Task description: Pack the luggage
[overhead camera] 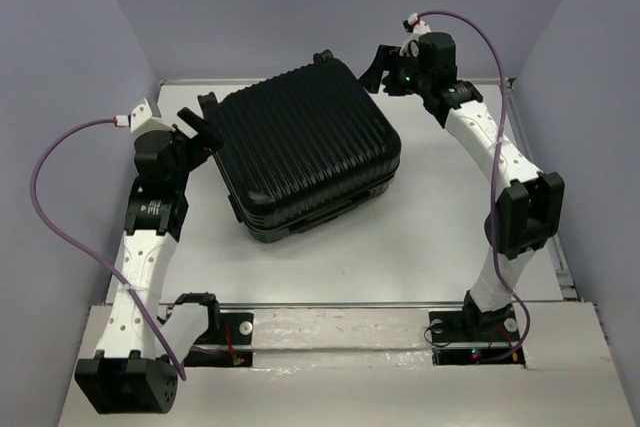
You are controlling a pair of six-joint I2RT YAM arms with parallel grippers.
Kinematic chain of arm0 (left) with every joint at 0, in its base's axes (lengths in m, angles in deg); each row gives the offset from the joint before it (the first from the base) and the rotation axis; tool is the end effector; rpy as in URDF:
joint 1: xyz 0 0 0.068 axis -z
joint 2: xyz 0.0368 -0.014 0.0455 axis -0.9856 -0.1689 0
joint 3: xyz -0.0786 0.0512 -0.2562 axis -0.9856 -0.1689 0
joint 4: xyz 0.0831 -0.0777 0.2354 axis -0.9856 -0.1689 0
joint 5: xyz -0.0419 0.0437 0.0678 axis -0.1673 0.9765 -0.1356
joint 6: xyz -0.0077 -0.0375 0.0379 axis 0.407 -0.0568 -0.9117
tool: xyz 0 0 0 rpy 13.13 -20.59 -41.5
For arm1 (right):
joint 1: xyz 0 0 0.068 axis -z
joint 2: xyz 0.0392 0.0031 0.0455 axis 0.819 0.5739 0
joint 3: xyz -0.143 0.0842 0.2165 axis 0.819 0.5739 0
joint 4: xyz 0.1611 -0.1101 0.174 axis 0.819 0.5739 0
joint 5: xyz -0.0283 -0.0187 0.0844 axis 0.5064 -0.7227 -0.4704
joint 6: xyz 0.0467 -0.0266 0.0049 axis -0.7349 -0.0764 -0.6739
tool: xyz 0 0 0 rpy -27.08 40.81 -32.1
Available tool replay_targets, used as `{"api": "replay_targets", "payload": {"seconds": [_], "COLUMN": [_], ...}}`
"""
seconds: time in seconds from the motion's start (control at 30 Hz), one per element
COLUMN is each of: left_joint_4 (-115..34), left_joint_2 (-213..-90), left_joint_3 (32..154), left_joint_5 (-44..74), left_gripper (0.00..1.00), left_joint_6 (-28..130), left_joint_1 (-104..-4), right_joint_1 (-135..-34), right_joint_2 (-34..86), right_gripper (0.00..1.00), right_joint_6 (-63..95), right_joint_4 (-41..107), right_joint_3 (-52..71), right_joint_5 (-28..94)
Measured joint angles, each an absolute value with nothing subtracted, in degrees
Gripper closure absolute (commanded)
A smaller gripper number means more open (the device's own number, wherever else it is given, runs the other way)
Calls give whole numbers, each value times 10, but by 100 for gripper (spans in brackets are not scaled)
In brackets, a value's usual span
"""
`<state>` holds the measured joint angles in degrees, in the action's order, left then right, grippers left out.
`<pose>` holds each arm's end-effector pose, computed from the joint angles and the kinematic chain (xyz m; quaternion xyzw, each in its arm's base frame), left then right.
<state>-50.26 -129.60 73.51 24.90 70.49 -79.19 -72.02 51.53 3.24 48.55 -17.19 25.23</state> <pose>0.2174 -0.0030 0.3658 -0.2052 0.7296 -0.1680 0.6304 0.4234 0.1393 0.3683 -0.0569 0.8182 0.2779 0.5001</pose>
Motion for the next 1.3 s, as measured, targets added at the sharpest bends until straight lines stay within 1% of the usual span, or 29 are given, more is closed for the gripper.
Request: {"api": "replay_targets", "payload": {"seconds": [0.03,0.1,0.17,0.2,0.27,0.33,0.4,0.5,0.53,0.6,0.63,0.73,0.8,0.97,1.0,1.03,1.3], "left_joint_4": [-499,-495,-492,-489,-486,-491,-499,-521,-532,-555,-562,-588,-604,-629,-632,-636,-637], "left_joint_2": [-1282,-1264,-1252,-1245,-1226,-1197,-1157,-1095,-1072,-1037,-1027,-1016,-1019,-1051,-1053,-1056,-1069], "left_joint_3": [735,732,724,716,694,669,643,616,606,594,590,582,581,581,582,582,582], "left_joint_5": [250,248,230,214,183,150,122,79,59,28,11,-26,-38,-53,-54,-56,-80], "left_gripper": [1,1,1,1,1,1,1,1,1,1,1,1,1,1,1,1,1], "left_joint_6": [705,705,705,705,703,696,689,677,672,665,662,655,647,618,615,611,600], "left_joint_1": [-792,-793,-794,-794,-791,-785,-780,-776,-775,-774,-774,-774,-774,-774,-774,-774,-765], "right_joint_1": [-724,-729,-729,-729,-729,-727,-726,-727,-727,-727,-727,-726,-724,-711,-708,-706,-694], "right_joint_2": [496,452,398,373,292,173,76,-34,-62,-84,-83,-51,-24,66,75,85,159], "right_gripper": [49,78,81,81,81,81,80,63,53,45,42,43,43,43,44,47,52], "right_joint_6": [36,47,52,52,58,63,62,56,54,47,45,42,45,54,54,55,78], "right_joint_4": [482,473,462,454,417,394,361,298,280,249,234,209,197,110,99,84,18], "right_joint_3": [-163,-125,-58,-29,83,213,312,448,486,556,580,625,630,625,625,625,608], "right_joint_5": [247,240,236,236,231,227,223,218,218,222,222,220,217,197,192,185,167]}}
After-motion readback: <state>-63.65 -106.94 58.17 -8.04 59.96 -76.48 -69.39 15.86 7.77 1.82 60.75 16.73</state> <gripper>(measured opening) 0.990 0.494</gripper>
